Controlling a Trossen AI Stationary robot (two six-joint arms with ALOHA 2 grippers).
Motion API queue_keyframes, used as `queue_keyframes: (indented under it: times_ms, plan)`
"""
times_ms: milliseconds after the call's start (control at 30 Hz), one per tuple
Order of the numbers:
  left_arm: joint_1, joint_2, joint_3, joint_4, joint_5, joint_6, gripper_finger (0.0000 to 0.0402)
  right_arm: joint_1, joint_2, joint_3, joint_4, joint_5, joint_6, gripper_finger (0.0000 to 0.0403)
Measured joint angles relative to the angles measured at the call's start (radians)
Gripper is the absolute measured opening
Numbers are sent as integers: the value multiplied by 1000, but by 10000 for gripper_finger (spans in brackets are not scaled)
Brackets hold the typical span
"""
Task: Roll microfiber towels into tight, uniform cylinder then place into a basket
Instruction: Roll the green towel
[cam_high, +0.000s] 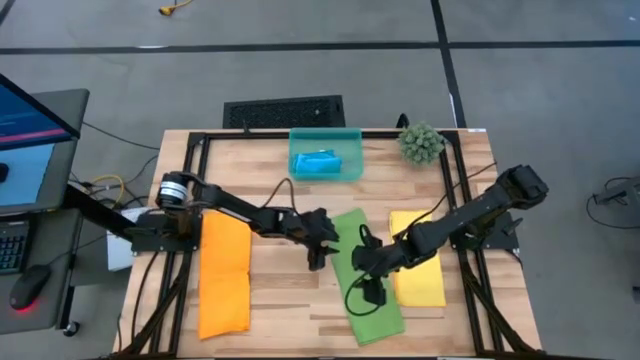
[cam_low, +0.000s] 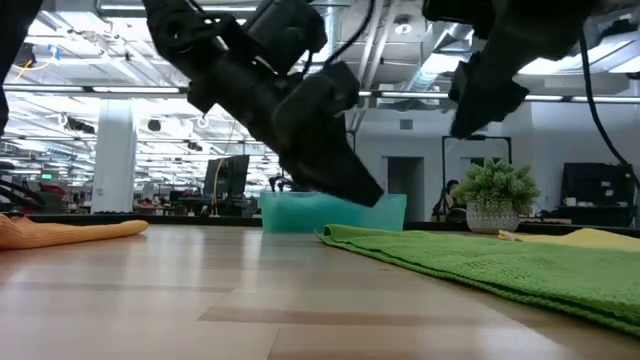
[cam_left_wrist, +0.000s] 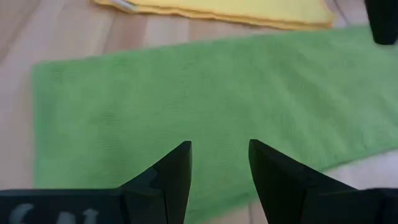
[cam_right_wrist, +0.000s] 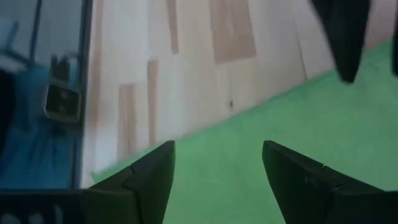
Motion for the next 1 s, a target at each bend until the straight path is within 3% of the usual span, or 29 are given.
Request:
queue_keyframes:
  times_ms: [133,467,1000]
  plan:
    - [-18,26,39,-43,-42,4,151,25,6,-2,-12,18,42,265]
    - [-13,25,39,-170,-87,-25,151,69,2,-3,-39,183,55,265]
    - [91,48,46,-311,-43,70,151,31,2,-3,-37,186,55,265]
